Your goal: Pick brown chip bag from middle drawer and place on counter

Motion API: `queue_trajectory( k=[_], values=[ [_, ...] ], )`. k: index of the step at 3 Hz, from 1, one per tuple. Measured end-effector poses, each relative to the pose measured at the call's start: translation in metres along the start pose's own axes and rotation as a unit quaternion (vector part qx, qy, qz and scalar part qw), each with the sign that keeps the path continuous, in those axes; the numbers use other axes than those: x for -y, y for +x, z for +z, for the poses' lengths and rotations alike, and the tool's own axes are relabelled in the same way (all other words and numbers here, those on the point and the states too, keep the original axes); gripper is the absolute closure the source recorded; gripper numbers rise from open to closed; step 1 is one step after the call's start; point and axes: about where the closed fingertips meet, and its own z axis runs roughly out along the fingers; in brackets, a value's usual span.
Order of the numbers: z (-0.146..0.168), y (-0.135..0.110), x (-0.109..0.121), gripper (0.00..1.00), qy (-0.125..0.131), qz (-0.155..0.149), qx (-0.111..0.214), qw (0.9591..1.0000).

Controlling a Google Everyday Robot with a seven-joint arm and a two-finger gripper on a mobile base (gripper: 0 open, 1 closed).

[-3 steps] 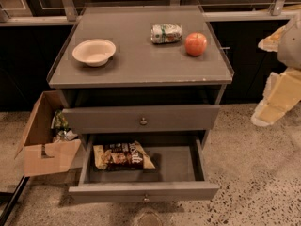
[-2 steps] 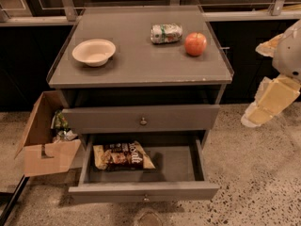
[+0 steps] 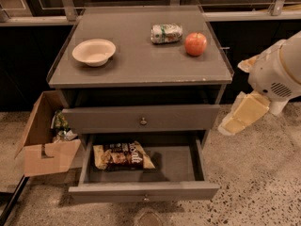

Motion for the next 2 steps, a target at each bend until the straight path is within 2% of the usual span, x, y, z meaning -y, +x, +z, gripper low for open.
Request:
queue_trajectory(
  k=[1, 2],
  values=[
    [0.0012, 0.0004, 0.0000, 0.00, 0.000, 0.000, 0.000, 1.0000],
    [-0.0004, -0.0009, -0.0026, 0.00, 0.010, -0.001, 0.002, 0.9999]
  ],
)
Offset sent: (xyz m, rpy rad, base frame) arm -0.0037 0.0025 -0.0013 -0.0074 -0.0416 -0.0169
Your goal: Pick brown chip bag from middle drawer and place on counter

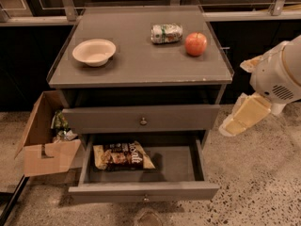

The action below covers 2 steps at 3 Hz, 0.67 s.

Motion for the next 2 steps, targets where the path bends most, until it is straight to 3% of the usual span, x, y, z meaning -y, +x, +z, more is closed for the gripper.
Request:
queue_trajectory(
  k=[1, 2],
  values=[
    [0.022, 0.008, -0.012, 0.00, -0.005, 0.032, 0.016, 0.9993],
    [0.063, 0.021, -0.022, 0.00, -0.010, 0.077, 0.045, 0.9960]
  ],
)
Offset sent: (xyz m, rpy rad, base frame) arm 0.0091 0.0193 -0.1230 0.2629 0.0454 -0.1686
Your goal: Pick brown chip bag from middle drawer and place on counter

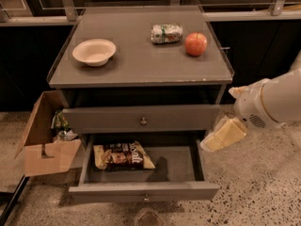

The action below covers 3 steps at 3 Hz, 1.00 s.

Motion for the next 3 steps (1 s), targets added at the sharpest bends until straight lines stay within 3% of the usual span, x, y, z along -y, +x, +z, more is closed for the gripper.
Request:
queue_trajectory(
  k=[2, 3],
  values=[
    [0.057, 0.013, -0.012, 0.00, 0.000, 0.028, 0.026, 0.9993],
    [0.083, 0.018, -0.017, 0.00, 0.004, 0.038, 0.020, 0.9991]
  ],
)
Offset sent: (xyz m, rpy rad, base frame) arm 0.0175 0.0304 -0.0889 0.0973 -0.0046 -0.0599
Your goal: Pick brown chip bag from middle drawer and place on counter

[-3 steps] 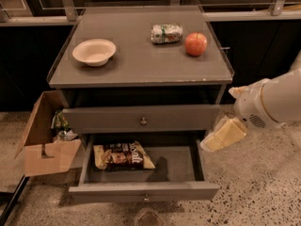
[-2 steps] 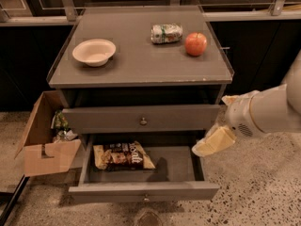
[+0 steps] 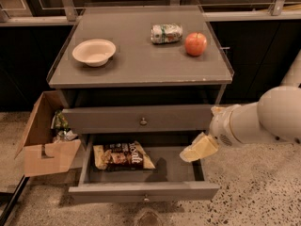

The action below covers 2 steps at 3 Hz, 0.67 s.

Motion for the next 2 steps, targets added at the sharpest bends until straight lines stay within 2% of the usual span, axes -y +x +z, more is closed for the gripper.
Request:
queue_trajectory(
  k=[1, 2],
  values=[
    [0.029, 0.006, -0.006, 0.00, -0.007, 0.006, -0.014, 0.9999],
    [0.067, 0.012, -0.016, 0.00, -0.041, -0.005, -0.039, 0.9984]
  ],
)
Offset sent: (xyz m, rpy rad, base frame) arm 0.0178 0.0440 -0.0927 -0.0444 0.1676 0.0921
